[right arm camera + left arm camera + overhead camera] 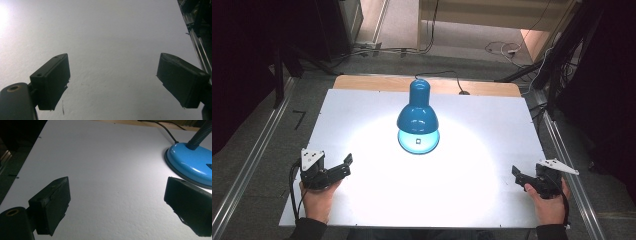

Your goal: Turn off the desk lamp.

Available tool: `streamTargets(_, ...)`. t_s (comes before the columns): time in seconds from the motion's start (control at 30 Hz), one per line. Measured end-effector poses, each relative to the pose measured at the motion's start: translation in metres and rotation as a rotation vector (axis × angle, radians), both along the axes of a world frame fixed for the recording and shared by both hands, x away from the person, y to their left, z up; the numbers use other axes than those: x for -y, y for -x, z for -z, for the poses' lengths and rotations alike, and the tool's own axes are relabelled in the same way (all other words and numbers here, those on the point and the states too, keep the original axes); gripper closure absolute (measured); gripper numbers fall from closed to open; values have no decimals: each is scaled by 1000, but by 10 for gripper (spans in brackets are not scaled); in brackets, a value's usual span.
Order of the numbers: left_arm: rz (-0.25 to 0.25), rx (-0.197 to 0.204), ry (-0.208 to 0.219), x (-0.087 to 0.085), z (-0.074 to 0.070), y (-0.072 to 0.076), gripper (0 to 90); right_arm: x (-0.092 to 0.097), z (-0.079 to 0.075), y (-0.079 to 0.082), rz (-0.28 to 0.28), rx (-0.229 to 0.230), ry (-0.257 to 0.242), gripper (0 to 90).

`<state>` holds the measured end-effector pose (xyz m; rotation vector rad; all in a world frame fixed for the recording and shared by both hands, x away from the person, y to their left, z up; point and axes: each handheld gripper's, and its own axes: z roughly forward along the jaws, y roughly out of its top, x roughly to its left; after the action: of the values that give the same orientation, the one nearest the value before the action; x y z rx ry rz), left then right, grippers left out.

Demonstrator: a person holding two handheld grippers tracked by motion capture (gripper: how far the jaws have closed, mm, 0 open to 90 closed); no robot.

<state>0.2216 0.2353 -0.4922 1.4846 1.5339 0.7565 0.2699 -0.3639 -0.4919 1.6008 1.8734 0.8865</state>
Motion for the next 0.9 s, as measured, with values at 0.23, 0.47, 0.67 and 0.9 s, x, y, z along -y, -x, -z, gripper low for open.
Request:
streamTargets(0.23, 43, -14, -4, 10, 1, -5, 75, 1, 0, 0, -8, 11, -6, 104)
streamTargets(0.47, 75, -21, -14, 23, 3, -11, 83, 2, -1, 1, -4, 7, -12, 104)
streamTargets(0.67, 97, -24, -10, 33, 3, -18, 83, 2, 0, 0, -7, 5, -8, 104)
streamTargets(0.9, 113, -26, -8, 42, 4, -24, 89, 2, 0, 1, -9, 1, -11, 104)
